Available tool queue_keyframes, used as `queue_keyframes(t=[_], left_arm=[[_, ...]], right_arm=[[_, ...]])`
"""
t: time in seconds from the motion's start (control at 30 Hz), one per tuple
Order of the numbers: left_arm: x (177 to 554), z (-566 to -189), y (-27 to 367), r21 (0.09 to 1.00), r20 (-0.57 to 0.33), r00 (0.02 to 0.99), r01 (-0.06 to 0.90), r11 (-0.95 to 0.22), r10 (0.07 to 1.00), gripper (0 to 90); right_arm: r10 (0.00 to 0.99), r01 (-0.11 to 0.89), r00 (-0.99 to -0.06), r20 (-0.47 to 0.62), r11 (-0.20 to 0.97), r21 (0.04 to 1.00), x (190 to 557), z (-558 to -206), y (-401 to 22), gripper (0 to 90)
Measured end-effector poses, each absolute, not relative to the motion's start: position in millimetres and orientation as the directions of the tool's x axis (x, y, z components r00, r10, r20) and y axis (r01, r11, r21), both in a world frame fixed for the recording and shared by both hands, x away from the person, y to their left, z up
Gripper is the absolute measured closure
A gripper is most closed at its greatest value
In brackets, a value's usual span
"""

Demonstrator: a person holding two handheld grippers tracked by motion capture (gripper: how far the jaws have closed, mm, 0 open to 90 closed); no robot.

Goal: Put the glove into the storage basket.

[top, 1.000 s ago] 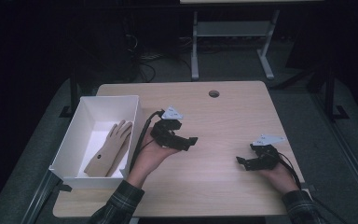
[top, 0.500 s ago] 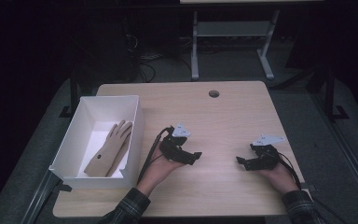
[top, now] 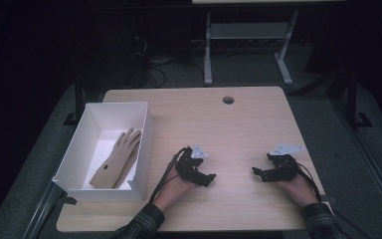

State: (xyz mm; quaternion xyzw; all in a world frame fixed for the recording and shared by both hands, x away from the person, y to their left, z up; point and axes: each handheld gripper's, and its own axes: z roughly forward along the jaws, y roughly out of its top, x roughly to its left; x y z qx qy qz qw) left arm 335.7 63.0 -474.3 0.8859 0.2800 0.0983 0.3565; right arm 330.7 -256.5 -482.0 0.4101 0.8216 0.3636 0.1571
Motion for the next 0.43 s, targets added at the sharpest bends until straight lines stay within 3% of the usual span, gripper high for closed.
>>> queue_keyframes(t=[0.43], left_arm=[[332.7,-479.0,64.3,0.718,0.0,0.834,0.384,-0.58,0.552,12.3]], right_arm=[[0.788,0.559,-0.614,0.039,0.4,0.727,330.6,-482.1,-256.5,16.3]])
